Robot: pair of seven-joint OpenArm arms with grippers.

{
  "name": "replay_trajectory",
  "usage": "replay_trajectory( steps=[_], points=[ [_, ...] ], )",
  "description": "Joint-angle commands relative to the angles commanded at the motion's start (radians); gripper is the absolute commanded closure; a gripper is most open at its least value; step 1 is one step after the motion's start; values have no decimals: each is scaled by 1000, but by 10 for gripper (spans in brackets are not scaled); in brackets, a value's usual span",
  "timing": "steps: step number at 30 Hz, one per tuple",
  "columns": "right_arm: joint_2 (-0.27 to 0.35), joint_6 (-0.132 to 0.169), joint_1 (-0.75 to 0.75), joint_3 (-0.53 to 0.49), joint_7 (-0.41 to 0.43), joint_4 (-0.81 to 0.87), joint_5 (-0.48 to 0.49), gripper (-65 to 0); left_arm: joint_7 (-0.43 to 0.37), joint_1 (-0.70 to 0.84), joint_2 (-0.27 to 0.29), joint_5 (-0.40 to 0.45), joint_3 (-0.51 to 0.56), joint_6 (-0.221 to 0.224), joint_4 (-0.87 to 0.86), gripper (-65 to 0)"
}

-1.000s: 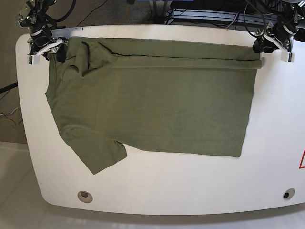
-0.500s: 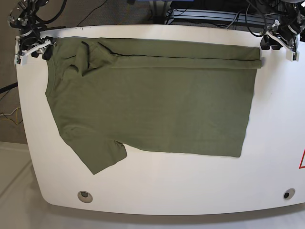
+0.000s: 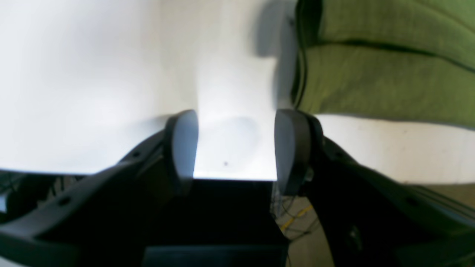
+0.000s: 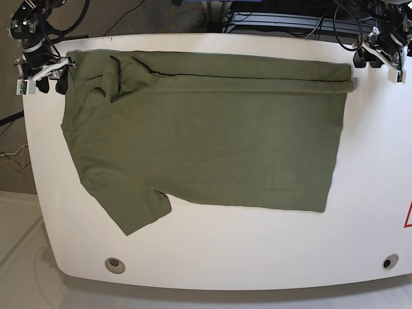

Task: Fold the T-shirt properly
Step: 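Open both grippers and release the rolled edge, then move the right gripper toward the sleeve and the left toward the hem corner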

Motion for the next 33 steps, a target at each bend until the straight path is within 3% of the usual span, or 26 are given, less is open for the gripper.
replay_trajectory(
  steps=[10,12,16,22,24,33],
  points=[
    [-6,0,109,-104,-20,40,-51,-312,9,-192,3,-14,24,-1,-3,-334],
    [-5,0,186,-116,-33,21,-48,-319,24,-350,1,-1,99,-3,-17,-342],
    [6,0,238,-119,-41,4,-50,-323,28,-424,4,16,145,1,-12,-338],
    [44,0,326,-118,-59,-47,-44,-330,21,-474,8,80,185,6,17,-331],
    [91,0,400,-128,-94,-108,-27,-340,36,-502,-8,128,187,6,39,-325],
    [155,-1,538,-157,-120,-289,-16,-359,30,-549,-44,149,178,8,35,-324]
  ],
)
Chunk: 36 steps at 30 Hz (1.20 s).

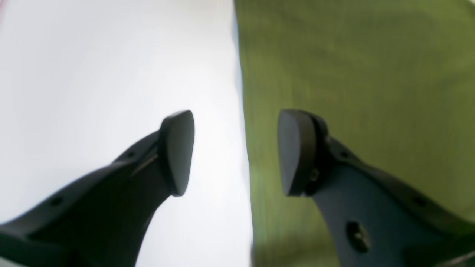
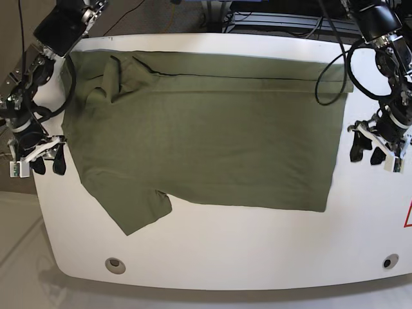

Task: Fold the T-shirt properly
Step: 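Move the right gripper toward the sleeve and the left toward the hem corner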

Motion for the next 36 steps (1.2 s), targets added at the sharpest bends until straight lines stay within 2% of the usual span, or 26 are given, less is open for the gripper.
replay_trajectory(
  steps=[3,11,13,23,25,36],
  points=[
    [39,-3,82,-53,1,-119,-5,-357,-7,-7,-15,-1,-5,4,-8,-318],
    [72,-20,175,-169,57,-287,-25,-353,-34,-61,-27,-11,35,7,-119,-318],
    [80,-48,238,-241,155,-440,-89,-352,-88,-116,-40,-12,81,4,-285,-327],
    [68,-57,322,-272,240,-613,-159,-349,-177,-197,-59,-14,151,6,-455,-341],
    [57,-51,351,-271,282,-676,-151,-353,-206,-217,-55,-9,162,6,-498,-346],
    [53,-54,423,-288,338,-850,-139,-359,-197,-234,-47,-2,146,-10,-536,-344]
  ],
)
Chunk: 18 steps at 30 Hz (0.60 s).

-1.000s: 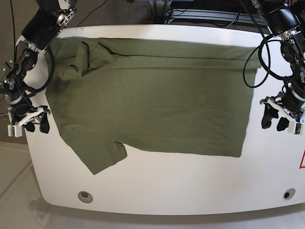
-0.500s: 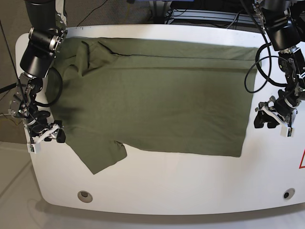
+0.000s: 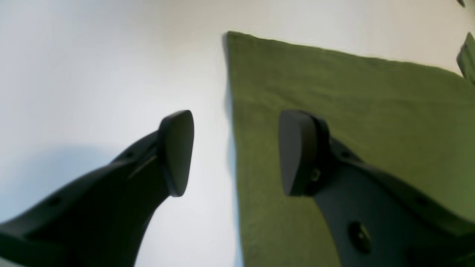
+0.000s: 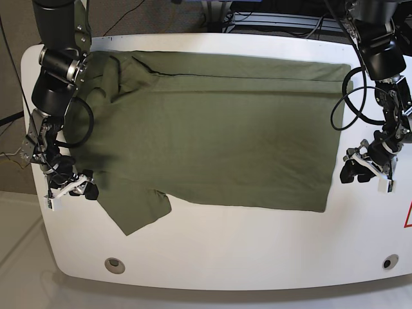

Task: Fold the T-shirt properly
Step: 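Move the right gripper toward the sleeve and the left toward the hem corner, then lower both open grippers onto the sleeve and the hem corner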

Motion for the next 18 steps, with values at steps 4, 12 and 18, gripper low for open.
replay_trajectory(
  steps=[4,12,18],
  points=[
    [6,-7,40,-10,42,-91,-14,-362,7,6,4,-3,-2,-3,7,-344],
    [15,-35,103,-45,129,-269,-55,-364,1,9,10,-3,7,2,1,-347],
    [17,-41,99,-58,132,-280,-53,-361,-15,1,16,12,8,2,-54,-353]
  ],
)
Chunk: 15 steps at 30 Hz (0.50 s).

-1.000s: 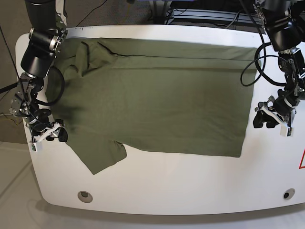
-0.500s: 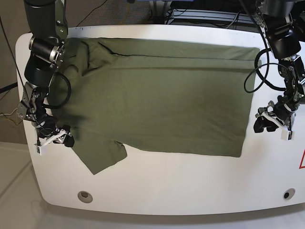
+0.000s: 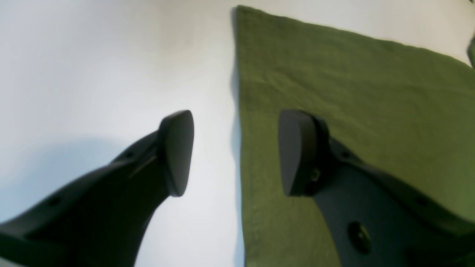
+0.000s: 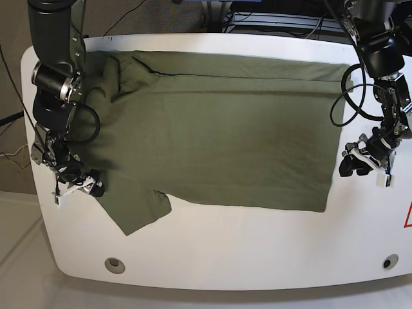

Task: Fold the T-shirt properly
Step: 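Lower both open grippers onto the sleeve and the hem corner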

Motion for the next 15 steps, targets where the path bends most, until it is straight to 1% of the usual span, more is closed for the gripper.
replay_trajectory(
  steps=[3,5,9,15],
  points=[
    [0,0,-6,-5,-10,8,2,-359,-14,-10,3,15,2,4,-44,-359],
    [-2,9,-7,-6,-23,2,9,-357,-24,-40,-1,19,6,16,-118,-361],
    [-2,10,-21,-10,-37,14,10,-356,-31,-51,-1,18,9,23,-161,-364],
    [-4,16,-57,-9,-57,49,3,-356,-38,-61,-2,9,14,21,-203,-365]
  ],
)
